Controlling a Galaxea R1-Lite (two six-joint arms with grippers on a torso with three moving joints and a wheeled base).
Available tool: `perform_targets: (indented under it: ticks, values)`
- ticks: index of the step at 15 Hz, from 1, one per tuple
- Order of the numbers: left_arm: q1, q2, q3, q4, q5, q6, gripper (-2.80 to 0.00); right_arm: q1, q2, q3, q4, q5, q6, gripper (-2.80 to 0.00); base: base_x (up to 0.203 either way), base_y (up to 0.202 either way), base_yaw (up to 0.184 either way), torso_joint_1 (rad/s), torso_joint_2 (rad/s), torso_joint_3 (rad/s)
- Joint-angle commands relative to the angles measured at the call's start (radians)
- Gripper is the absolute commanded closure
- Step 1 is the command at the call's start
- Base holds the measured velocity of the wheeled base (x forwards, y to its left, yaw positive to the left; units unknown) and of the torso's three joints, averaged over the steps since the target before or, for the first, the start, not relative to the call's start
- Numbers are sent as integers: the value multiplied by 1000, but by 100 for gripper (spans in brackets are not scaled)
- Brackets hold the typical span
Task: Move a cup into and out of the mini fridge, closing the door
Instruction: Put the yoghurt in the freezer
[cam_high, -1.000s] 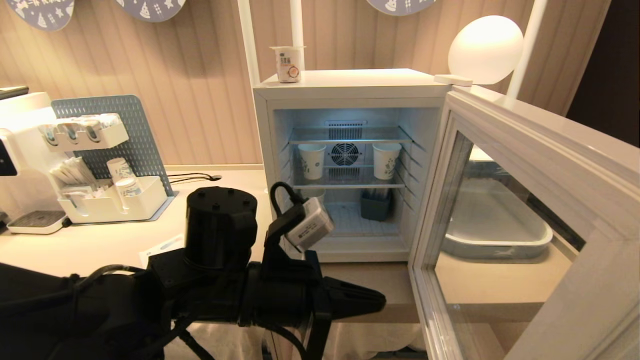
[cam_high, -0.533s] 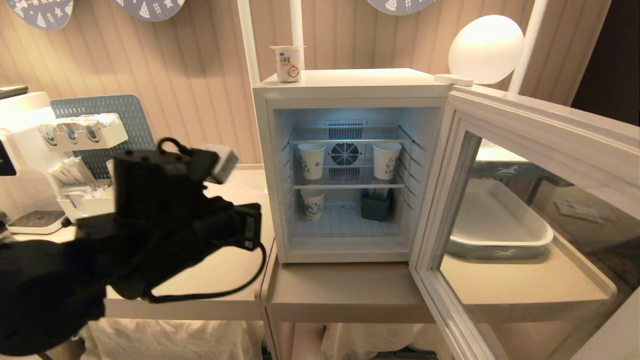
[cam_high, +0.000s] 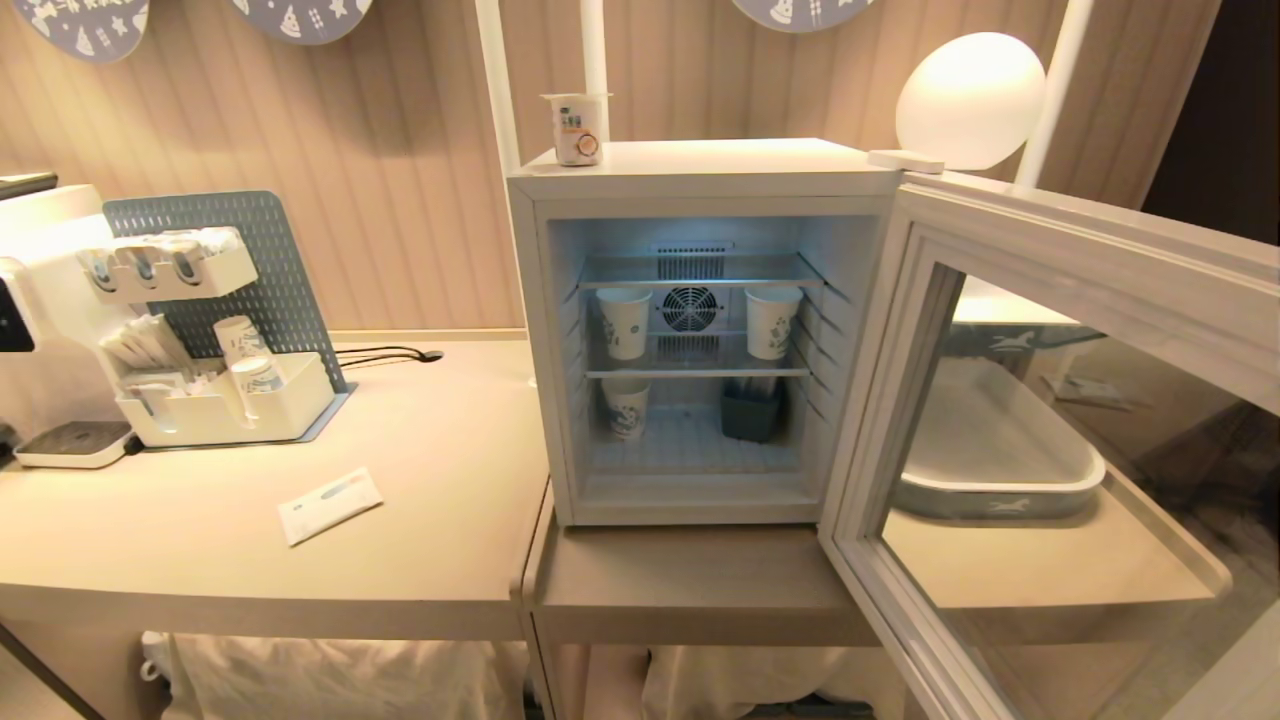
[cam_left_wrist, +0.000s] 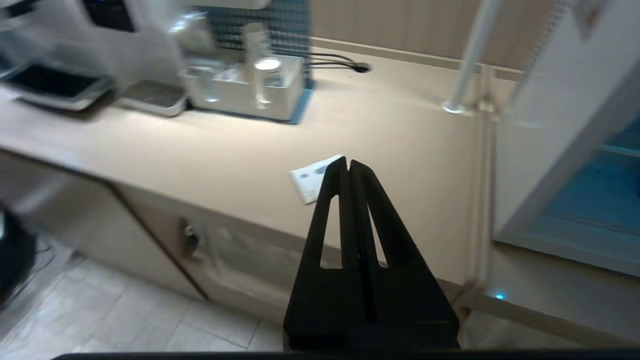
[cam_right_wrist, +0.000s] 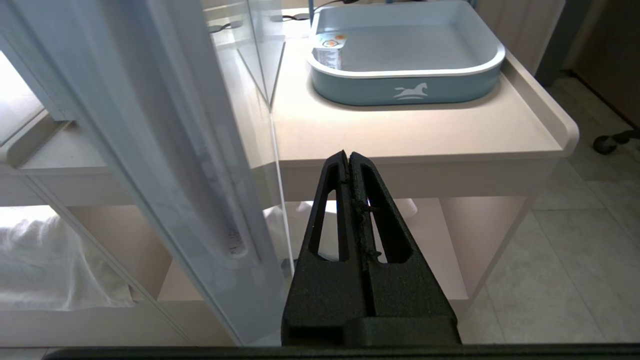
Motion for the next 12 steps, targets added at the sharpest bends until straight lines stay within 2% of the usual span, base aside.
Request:
perform_targets:
  ticks: [1,3,4,5,7,8,10,12]
  values:
    - [110,-209,-6,98,-1,1,0,0,1,0,0,1,0,0,0,0,0,0,0,0]
    - [232,-356,38,166,-41,2,0,0,1,0,0,1,0,0,0,0,0,0,0,0]
    - [280,-437,70,189,-84,3,0,0,1,0,0,1,0,0,0,0,0,0,0,0]
    - [307,-515,101,203,-151,4,0,-1,1,0,1,1,1,0,0,0,0,0,0,0]
    - [324,-667,207,215,-362,4,0,0,1,0,2,1,0,0,0,0,0,0,0,0]
    - [314,-726,278,204,-418,12,0,0,1,0,2,1,0,0,0,0,0,0,0,0]
    - [302,-827,488,95,-490,101,0,0,1,0,2,1,0,0,0,0,0,0,0,0]
    - [298,-887,730,-100,-529,174,0,0,1,0,2,1,0,0,0,0,0,0,0,0]
